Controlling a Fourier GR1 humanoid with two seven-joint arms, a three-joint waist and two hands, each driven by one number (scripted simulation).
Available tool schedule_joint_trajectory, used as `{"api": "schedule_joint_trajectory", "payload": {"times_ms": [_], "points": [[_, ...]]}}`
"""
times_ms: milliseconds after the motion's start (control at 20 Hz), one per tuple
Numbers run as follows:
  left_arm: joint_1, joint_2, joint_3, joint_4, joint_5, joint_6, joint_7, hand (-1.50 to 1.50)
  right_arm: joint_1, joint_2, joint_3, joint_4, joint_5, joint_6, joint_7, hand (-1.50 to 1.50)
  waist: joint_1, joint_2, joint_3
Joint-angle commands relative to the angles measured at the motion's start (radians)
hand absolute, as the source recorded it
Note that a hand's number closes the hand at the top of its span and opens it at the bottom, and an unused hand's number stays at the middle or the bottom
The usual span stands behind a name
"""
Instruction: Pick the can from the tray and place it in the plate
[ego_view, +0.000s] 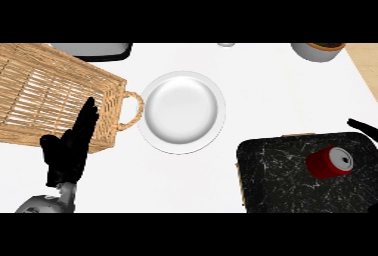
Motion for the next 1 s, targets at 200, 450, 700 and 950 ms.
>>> {"api": "schedule_joint_trajectory", "payload": {"times_ms": [200,450,700,950], "points": [[0.039,-0.042,-0.028,0.079,-0.029,0.013,0.054,0.00,-0.062,0.026,0.043,-0.019,0.022,0.081,0.136,-1.50,0.003,0.012,-0.013],[0.001,-0.077,-0.005,0.178,-0.025,-0.005,0.007,0.00,-0.092,0.086,0.080,0.025,0.073,0.070,0.125,-1.50,-0.006,0.015,-0.013],[-0.009,-0.058,0.010,0.152,-0.035,-0.018,0.044,0.00,-0.103,0.114,0.102,0.091,0.130,0.073,0.081,-1.50,-0.001,0.015,-0.013],[0.052,-0.072,0.003,0.091,-0.043,-0.010,0.043,0.00,-0.088,0.120,0.060,0.099,0.111,0.087,0.064,-1.50,-0.006,0.010,-0.013]]}}
